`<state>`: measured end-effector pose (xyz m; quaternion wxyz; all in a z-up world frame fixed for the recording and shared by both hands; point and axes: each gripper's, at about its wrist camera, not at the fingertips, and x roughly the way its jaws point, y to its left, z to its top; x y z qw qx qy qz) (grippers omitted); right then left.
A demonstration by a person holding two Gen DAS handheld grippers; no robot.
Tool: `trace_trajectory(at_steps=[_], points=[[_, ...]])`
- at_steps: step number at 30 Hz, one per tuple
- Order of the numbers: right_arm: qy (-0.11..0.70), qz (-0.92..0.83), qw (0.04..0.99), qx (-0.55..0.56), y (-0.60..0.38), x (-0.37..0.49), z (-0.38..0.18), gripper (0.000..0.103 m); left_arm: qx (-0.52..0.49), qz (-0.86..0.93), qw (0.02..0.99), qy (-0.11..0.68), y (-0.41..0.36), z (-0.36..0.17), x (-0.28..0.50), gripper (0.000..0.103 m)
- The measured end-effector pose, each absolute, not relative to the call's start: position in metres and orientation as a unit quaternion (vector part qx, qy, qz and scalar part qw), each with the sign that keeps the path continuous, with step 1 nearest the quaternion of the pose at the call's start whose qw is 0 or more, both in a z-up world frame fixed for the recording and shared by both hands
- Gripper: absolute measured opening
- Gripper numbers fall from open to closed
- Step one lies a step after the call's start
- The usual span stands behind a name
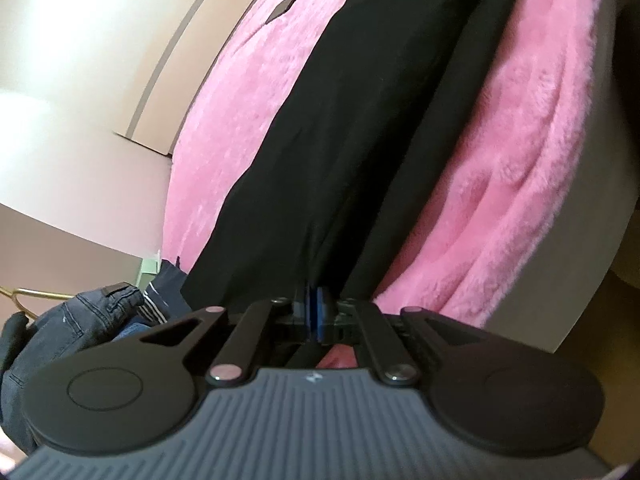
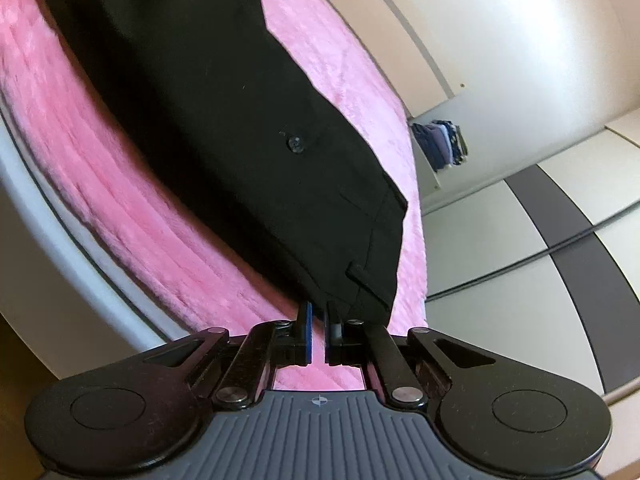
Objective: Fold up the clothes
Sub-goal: 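Lower the folded edge onto the bed and open both grippers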
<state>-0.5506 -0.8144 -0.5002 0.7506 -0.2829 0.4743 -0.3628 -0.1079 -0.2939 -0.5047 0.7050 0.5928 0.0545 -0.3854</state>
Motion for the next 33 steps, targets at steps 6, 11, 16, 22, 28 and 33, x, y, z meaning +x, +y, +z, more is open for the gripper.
trace_trajectory(at_steps=[6, 11, 16, 22, 28, 33], points=[[0.425, -0.361, 0.787, -0.264, -0.719, -0.53, -0.473, 0.088, 0.589, -0.381, 0.713, 0.021, -0.276, -0.507, -0.103, 0.02], [0.393, -0.313, 0.825, -0.259, -0.685, -0.46, -0.448, 0.088, 0.625, -0.376, 0.683, -0.019, -0.272, -0.516, -0.09, 0.027], [0.354, -0.236, 0.863, -0.271, -0.64, -0.382, -0.428, 0.088, 0.642, -0.376, 0.668, -0.027, -0.271, -0.517, -0.072, 0.002], [0.323, -0.16, 0.884, -0.298, -0.556, -0.318, -0.423, 0.088, 0.615, -0.377, 0.691, -0.054, -0.245, -0.49, -0.081, 0.002], [0.355, -0.126, 0.877, -0.299, -0.55, -0.302, -0.46, 0.088, 0.626, -0.392, 0.673, -0.034, -0.237, -0.535, -0.081, 0.002], [0.375, -0.15, 0.872, -0.276, -0.555, -0.312, -0.469, 0.088, 0.622, -0.39, 0.679, -0.013, -0.233, -0.524, -0.072, 0.008]])
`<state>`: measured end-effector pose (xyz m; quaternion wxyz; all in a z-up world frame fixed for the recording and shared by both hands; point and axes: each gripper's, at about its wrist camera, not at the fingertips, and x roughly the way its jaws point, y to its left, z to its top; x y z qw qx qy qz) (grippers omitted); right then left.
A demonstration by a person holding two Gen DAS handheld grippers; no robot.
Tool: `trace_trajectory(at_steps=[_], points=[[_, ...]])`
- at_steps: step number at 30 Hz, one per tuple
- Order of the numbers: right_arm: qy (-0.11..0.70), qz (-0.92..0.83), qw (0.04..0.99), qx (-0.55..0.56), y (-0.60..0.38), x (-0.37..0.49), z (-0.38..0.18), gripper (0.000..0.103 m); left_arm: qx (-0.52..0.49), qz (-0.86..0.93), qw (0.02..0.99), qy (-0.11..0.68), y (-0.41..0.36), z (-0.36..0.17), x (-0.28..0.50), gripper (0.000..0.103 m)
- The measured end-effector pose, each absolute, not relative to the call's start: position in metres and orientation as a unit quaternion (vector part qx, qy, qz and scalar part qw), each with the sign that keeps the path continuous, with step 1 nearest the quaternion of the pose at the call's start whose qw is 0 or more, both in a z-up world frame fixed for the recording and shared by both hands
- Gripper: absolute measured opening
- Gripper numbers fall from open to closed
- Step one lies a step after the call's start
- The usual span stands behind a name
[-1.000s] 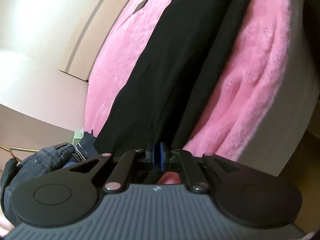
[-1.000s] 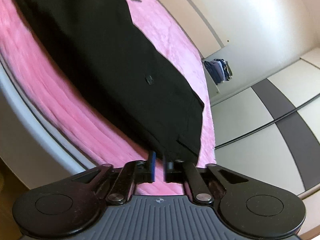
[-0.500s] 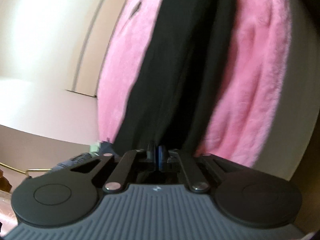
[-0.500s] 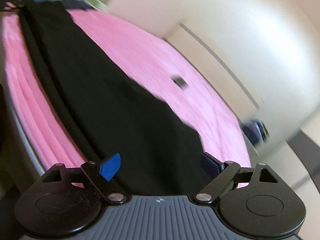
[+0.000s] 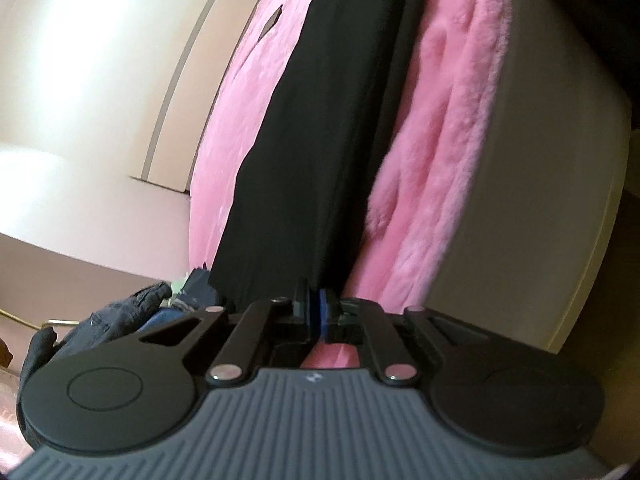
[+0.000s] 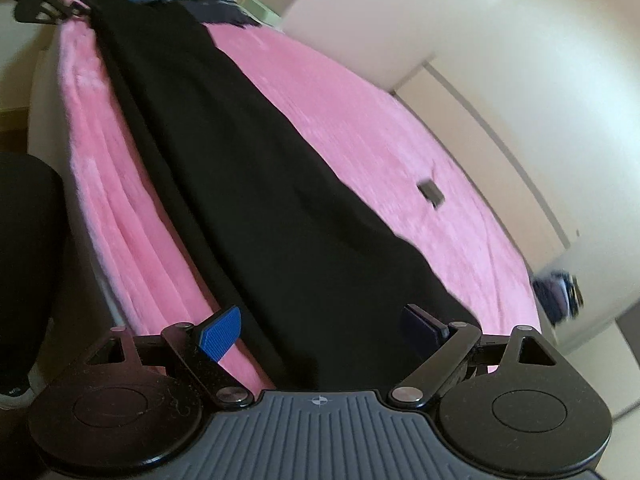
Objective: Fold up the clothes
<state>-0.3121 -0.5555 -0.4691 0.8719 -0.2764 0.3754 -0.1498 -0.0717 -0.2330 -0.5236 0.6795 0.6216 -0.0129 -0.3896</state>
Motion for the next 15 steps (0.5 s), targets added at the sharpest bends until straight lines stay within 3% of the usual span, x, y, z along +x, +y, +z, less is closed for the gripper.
trace_trajectory(at_steps=[6, 14, 15], points=[[0.384, -0.209, 0.872, -0.223, -0.575, -0.347, -0.466, 0.088, 0.551, -0.399, 0.732, 0.043, -0.224, -0.491, -0.082, 0.012], [0.384, -0.23, 0.878, -0.168, -0.603, -0.368, -0.456, 0.087, 0.48, -0.484, 0.732, 0.003, -0.292, -0.456, -0.161, 0.013], [0.384, -0.222, 0.88, -0.172, -0.605, -0.367, -0.456, 0.082, 0.475, -0.502, 0.723, -0.004, -0.307, -0.454, -0.178, 0.014]])
